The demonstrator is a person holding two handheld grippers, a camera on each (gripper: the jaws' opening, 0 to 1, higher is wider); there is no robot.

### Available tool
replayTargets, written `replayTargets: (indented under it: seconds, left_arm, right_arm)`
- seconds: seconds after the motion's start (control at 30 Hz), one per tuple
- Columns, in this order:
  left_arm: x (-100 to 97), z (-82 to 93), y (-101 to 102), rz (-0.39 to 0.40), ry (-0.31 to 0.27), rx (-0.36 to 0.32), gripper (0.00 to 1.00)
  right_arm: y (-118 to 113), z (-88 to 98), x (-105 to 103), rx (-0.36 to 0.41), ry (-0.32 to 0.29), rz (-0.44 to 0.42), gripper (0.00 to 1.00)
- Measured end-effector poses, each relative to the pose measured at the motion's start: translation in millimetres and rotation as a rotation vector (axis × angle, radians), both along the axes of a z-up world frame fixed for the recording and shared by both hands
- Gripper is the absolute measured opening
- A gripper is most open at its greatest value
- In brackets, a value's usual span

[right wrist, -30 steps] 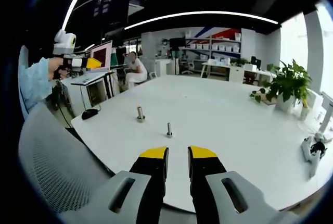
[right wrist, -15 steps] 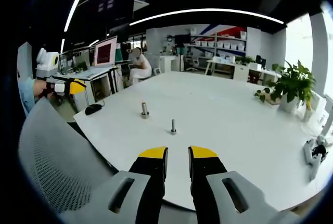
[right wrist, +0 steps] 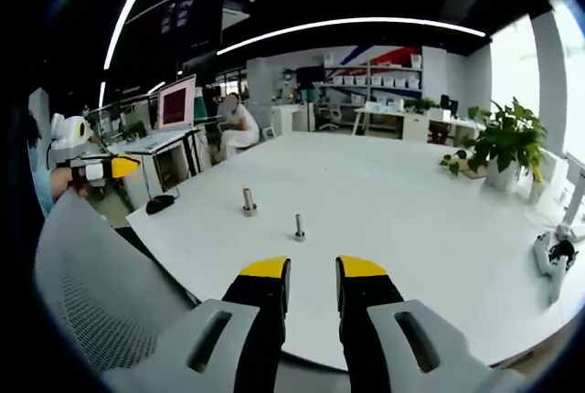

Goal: Place the washer onto the threaded stud by aligning its center hole with the stud, sliding it down to the base, and recovering from edge contact or off-axis alignment until the washer reaches the visible bottom stop.

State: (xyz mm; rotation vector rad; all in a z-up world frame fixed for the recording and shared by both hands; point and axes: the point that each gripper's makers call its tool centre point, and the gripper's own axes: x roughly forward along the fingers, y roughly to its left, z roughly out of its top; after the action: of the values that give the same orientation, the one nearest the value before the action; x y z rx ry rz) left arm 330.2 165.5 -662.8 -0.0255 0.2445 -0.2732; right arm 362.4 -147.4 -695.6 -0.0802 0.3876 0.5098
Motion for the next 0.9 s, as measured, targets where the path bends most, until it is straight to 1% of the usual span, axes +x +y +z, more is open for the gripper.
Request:
replayTargets:
  seconds: [0.03,0.07,0.1,0.13,0.17,0.33,0.6,0.67,0.9]
  left_arm:
    - [0.2,0.0,-1,-0.005,-0.007,0.010,0.13]
    - [1.4,1.2,-2,-0.017,-0.027,0.043,0.13]
    - [2.6,0.3,-3,-0.031,-0.029,0.064,0.13]
    - [3.3,-4.1,-4,-0.041,-0.004,0.072,0.13]
    - [4.0,-6.1,-4,-0.043,0.008,0.074,0.13]
    - [3.4,-7.3,3,-0.019,0.019,0.048,0.11]
    - [1.6,-11.9,3,-0.026,0.038,0.042,0.10]
    - [1.5,-12.6,2,-0.027,0.041,0.039,0.10]
    - [1.8,-13.9,2,-0.030,0.048,0.033,0.09]
  right_arm:
    - [0,1.0,0,0.004,-0.006,-0.002,0.22]
    - [-1,3.3,1,0.014,-0.017,-0.012,0.22]
    - [-1,3.9,1,0.019,-0.020,-0.020,0.22]
    - [-2,3.9,2,0.024,-0.018,-0.027,0.22]
    - [-1,4.0,2,0.025,-0.017,-0.029,0.22]
    - [-1,4.1,2,0.035,-0.014,-0.043,0.22]
    - [1,5.4,1,0.043,-0.017,-0.042,0.22]
    - [2,2.6,0,0.034,-0.003,-0.034,0.22]
    - [2,0.3,-1,0.026,0.011,-0.026,0.22]
